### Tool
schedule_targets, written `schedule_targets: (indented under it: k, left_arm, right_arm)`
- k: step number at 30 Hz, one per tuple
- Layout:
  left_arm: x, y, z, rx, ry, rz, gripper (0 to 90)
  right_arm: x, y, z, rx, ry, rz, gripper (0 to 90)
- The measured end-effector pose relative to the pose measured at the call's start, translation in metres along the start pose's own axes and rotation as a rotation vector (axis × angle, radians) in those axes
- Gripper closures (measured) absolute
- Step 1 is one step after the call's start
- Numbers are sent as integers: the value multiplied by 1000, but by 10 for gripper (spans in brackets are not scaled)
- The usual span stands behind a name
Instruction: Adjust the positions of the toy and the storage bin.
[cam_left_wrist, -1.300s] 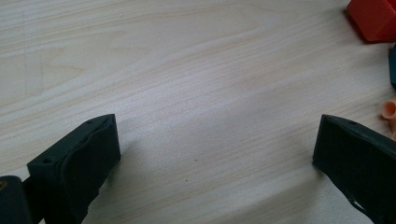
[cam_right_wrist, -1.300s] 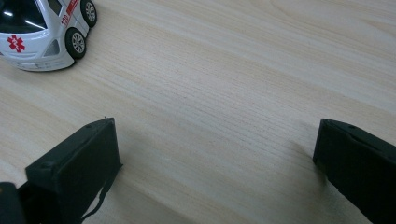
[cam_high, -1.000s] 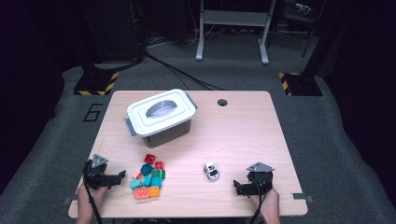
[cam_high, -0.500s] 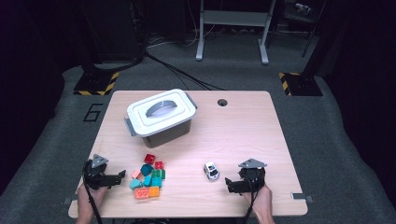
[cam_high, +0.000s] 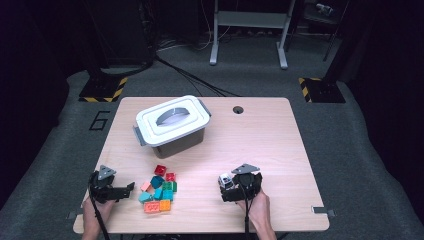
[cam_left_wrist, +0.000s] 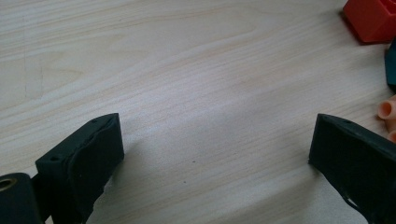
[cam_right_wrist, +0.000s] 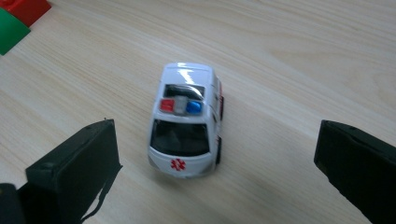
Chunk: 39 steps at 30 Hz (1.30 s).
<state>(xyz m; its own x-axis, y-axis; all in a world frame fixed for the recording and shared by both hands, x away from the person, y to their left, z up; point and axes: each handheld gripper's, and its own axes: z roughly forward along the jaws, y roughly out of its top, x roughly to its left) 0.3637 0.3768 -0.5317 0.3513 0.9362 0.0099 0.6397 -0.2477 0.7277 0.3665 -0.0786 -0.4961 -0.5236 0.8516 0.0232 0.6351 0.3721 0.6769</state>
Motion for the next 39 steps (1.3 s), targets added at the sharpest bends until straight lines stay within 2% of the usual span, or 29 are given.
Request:
schedule_targets:
  k: [7,9,10,14,17,19,21,27,28,35,37,39]
  left_arm:
    - [0,0,0,-1,-2,0,30]
    - [0,0,0,-5,0,-1,31]
    - [0,0,1,-7,3,-1,31]
    - [0,0,1,-8,0,-2,33]
    - [0,0,1,-8,0,-3,33]
    - [0,0,1,-8,0,-2,33]
    - [0,0,1,-7,0,-2,33]
    - [0,0,1,-7,-1,-2,36]
    - [0,0,1,-9,-1,-2,36]
    - [0,0,0,-6,-3,-1,36]
    - [0,0,0,-2,-4,0,36]
    - [0,0,0,-2,-4,0,36]
  right_arm:
    - [9,9,12,13,-5,-10,0]
    - [15,12,17,27,-3,9,0]
    - [14,13,18,26,-8,-13,0]
    - [17,15,22,42,-23,-5,12]
    - [17,16,24,49,-32,3,151]
    - [18,16,25,65,-48,16,218]
    - [17,16,26,68,-61,5,273]
    - [16,16,26,87,-71,23,347]
    - [16,15,26,85,-84,6,373]
    - [19,13,29,91,-82,-7,416]
    - [19,13,29,84,-84,-5,462]
    - [19,14,29,82,-85,3,469]
